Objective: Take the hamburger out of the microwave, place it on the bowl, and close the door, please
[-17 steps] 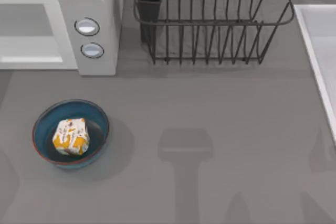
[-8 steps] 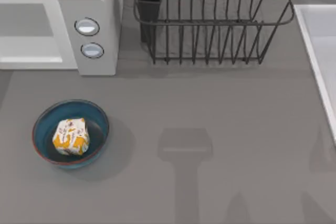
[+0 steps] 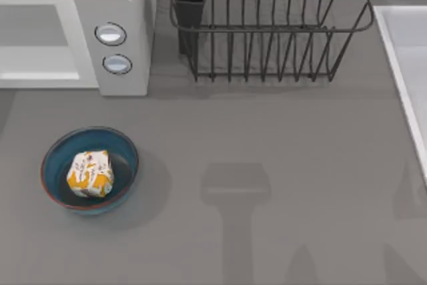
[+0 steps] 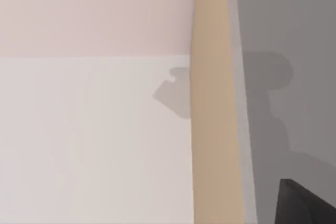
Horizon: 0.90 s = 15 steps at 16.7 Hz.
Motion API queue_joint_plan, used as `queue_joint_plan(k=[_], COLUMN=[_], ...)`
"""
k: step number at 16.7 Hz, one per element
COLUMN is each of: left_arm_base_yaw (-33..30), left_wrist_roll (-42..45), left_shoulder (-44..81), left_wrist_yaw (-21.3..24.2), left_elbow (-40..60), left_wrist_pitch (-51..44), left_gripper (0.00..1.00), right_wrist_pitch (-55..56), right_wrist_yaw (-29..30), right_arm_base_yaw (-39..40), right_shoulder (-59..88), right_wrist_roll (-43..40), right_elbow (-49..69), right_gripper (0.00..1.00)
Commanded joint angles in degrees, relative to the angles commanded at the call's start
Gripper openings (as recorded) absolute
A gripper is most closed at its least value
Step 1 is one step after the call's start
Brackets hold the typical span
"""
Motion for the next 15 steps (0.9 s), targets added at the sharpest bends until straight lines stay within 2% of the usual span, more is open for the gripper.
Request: queue_joint_plan(k=[3,10,15], left_arm_base_yaw=[0.2,-0.6,-5.7], left_wrist_roll=[0.1,-0.5,-6.1], left_shoulder=[2.1,1.3,-8.1], left_wrist_yaw=[0.1,-0.1,-2.7], left_elbow=[-4.3,-5.8,-17.9], left_wrist_pitch=[5.7,6.9,12.3], left_gripper=[0.00,0.00,0.00], right_wrist_pitch=[0.0,0.0,0.0], right_wrist_yaw=[0.0,0.0,0.0], right_arm_base_yaw=[0.0,0.0,0.0], right_shoulder=[0.0,0.0,0.0], right_wrist_roll=[0.0,0.0,0.0], right_elbow=[0.0,0.0,0.0], right_gripper=[1.00,1.00,1.00])
